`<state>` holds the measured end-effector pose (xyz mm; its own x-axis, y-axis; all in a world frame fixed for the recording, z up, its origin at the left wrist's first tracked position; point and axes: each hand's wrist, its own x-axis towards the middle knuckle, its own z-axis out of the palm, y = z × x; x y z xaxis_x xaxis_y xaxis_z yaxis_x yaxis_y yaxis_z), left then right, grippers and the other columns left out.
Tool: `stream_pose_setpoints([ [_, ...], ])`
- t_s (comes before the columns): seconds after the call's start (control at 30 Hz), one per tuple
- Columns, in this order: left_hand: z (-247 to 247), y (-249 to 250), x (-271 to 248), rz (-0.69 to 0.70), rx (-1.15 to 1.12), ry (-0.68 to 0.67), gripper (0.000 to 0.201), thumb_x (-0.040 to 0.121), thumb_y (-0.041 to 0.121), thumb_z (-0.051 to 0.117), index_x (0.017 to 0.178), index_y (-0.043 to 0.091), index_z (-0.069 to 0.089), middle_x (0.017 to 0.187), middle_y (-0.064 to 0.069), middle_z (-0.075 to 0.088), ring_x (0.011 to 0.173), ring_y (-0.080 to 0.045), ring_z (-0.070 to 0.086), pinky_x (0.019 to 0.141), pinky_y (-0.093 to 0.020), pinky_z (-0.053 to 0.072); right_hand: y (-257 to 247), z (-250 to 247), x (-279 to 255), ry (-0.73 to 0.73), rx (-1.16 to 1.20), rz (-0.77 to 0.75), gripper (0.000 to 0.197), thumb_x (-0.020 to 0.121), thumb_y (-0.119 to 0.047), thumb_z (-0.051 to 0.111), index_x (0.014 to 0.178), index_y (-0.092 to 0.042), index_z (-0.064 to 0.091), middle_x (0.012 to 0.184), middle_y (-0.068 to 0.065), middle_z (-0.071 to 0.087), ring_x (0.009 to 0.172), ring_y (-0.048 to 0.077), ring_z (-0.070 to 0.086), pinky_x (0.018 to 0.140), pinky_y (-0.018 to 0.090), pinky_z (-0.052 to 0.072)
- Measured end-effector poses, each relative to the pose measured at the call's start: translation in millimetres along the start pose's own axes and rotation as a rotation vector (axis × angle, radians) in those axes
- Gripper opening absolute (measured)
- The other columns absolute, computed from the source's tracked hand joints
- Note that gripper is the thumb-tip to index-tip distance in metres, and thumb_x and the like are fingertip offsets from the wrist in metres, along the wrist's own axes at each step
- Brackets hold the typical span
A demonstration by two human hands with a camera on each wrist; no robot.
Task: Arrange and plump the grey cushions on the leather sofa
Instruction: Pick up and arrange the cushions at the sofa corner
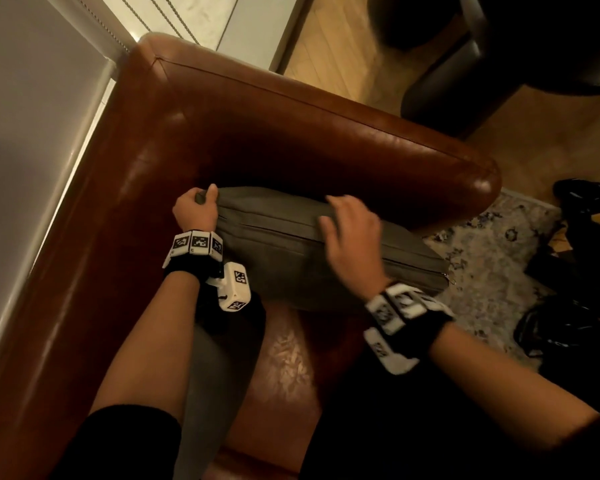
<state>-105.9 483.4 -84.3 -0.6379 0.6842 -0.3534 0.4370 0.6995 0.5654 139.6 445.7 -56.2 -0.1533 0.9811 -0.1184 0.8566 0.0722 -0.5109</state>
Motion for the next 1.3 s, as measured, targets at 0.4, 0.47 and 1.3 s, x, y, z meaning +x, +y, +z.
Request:
stream_pose_setpoints([
  [0.4,7.9,-10.8,-3.1,0.068,-0.034,-0.008,0.021,0.092,0.028,0.054,0.084,0.010,0.063,0.062,0.009,0.047,0.058,-0.002,0.042,0.054,-0.014,0.032,64.7,43.7,-36.1,-0.140,-0.118,0.210,0.063,0.095,-0.042,0.012,0.149,-0.011,0.019,0.158,0.007,0.018,0.147,0.024,0.011,0.120,0.040,0.001],
  [0.47,10.2,-8.1,-6.8,0.093,-0.044,-0.030,0.027,0.092,0.028,0.054,0.088,0.004,0.066,0.075,-0.004,0.059,0.069,-0.011,0.049,0.065,-0.017,0.032,90.7,27.5,-49.6,-0.099,-0.120,0.317,0.064,0.096,-0.044,0.010,0.149,-0.010,0.019,0.158,0.008,0.018,0.147,0.026,0.010,0.119,0.043,0.000],
  [1.3,-10.9,-6.5,-3.4,-0.184,-0.098,-0.157,0.033,0.090,0.033,0.053,0.097,0.005,0.069,0.093,-0.010,0.066,0.097,-0.027,0.059,0.085,-0.033,0.042,146.4,-46.3,-97.5,0.106,0.420,0.719,0.039,0.096,-0.038,0.045,0.075,-0.006,0.054,0.071,0.009,0.053,0.073,0.023,0.049,0.067,0.033,0.035],
])
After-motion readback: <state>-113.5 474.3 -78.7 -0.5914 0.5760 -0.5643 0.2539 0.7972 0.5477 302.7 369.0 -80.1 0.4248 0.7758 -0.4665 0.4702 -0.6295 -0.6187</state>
